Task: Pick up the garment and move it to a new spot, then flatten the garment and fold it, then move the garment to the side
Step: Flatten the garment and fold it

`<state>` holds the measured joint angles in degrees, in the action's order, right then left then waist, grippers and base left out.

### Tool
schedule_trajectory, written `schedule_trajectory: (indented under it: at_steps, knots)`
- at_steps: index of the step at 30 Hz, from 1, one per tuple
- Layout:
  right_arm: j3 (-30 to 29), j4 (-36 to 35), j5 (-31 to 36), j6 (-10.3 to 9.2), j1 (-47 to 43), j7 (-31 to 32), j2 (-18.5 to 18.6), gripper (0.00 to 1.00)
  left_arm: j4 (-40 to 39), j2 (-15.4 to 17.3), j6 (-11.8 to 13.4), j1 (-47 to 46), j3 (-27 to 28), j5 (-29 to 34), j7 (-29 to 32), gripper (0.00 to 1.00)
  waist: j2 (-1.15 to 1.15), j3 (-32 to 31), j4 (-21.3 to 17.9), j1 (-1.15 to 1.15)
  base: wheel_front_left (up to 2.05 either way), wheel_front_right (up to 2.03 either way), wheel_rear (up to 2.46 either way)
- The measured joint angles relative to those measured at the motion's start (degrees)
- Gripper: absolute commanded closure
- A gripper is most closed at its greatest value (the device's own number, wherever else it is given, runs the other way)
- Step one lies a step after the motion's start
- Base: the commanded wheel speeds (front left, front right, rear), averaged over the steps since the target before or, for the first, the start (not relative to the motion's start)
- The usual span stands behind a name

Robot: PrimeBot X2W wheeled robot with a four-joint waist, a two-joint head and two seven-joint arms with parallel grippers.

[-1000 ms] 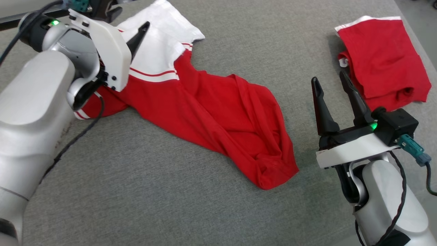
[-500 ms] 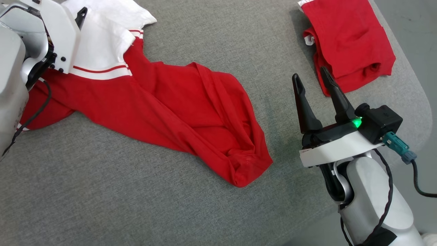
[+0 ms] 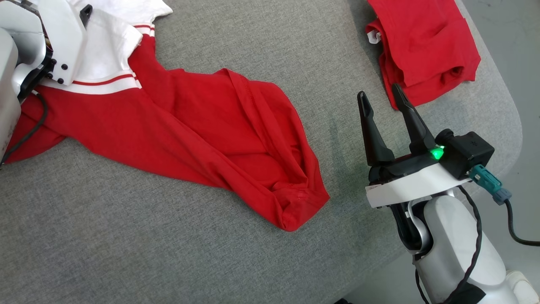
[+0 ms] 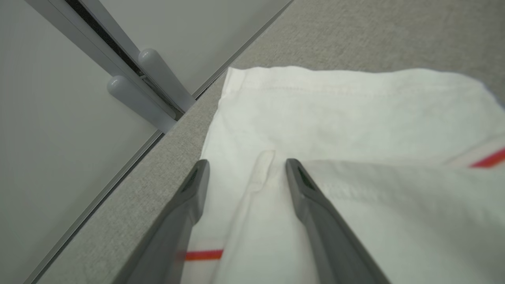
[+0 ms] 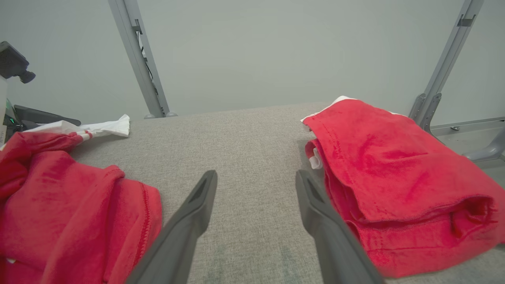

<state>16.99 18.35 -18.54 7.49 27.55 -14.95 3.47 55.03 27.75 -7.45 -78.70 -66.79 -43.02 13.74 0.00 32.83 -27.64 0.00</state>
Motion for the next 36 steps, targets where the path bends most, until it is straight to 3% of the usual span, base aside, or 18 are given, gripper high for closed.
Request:
schedule_trajectory:
  at_steps: [5, 6, 7, 8, 16, 22, 28, 36]
  knots:
    - [-0.51, 0.49, 0.02, 0.00, 0.00, 0.00, -0.11, 0.00, -0.56, -0.14, 0.03, -0.26, -2.35, -1.18, -1.49, 0.00, 0.00, 0.05, 0.28, 0.00, 0.00, 0.00, 0.00]
    - [-0.60, 0.73, 0.04, 0.00, 0.01, -0.01, -0.15, 0.00, -0.87, -0.13, 0.03, -0.27, -2.88, -1.55, -1.40, 0.43, 0.00, -0.01, 0.36, 0.00, 0.00, 0.00, 0.00]
    - [-0.70, 0.91, 0.13, 0.00, 0.02, 0.00, -0.18, 0.00, -1.20, -0.09, 0.03, -0.27, -3.36, -1.96, -1.31, 0.76, 0.00, -0.06, 0.43, 0.00, 0.00, 0.00, 0.00]
    - [-0.82, 1.07, 0.24, 0.00, 0.03, -0.01, -0.19, 0.00, -1.49, -0.01, 0.03, -0.27, -3.78, -2.32, -1.14, 1.00, 0.00, -0.10, 0.52, 0.00, 0.00, 0.00, 0.00]
    - [-1.31, 2.02, 0.76, 0.00, 0.56, -0.01, -0.33, 0.00, -3.12, 0.23, -0.01, -0.23, -5.66, -4.16, -1.58, 1.00, 0.00, -0.56, 1.41, 0.00, 0.00, 0.00, 0.00]
    - [-2.60, 2.44, 1.23, 0.00, 0.45, -0.01, 0.08, 0.00, -3.55, -0.88, -0.01, -0.17, -5.94, -6.46, -6.24, 1.00, 0.00, -2.14, 3.30, 0.00, 0.00, 0.00, 0.00]
    - [-4.74, 3.46, 1.48, 0.01, -0.90, -0.01, 2.40, 0.00, -4.86, -3.37, -0.01, 1.29, -5.24, -10.48, -13.46, 1.00, 0.00, -5.53, 7.35, 0.00, 0.00, 0.00, 0.00]
    - [-6.87, 7.21, 2.00, 0.01, -4.27, 0.08, 5.42, 0.00, -7.54, -3.38, -0.02, 6.14, -5.21, -14.56, -21.17, 1.00, 0.00, -11.54, 14.18, 0.00, 0.00, 0.00, 0.00]
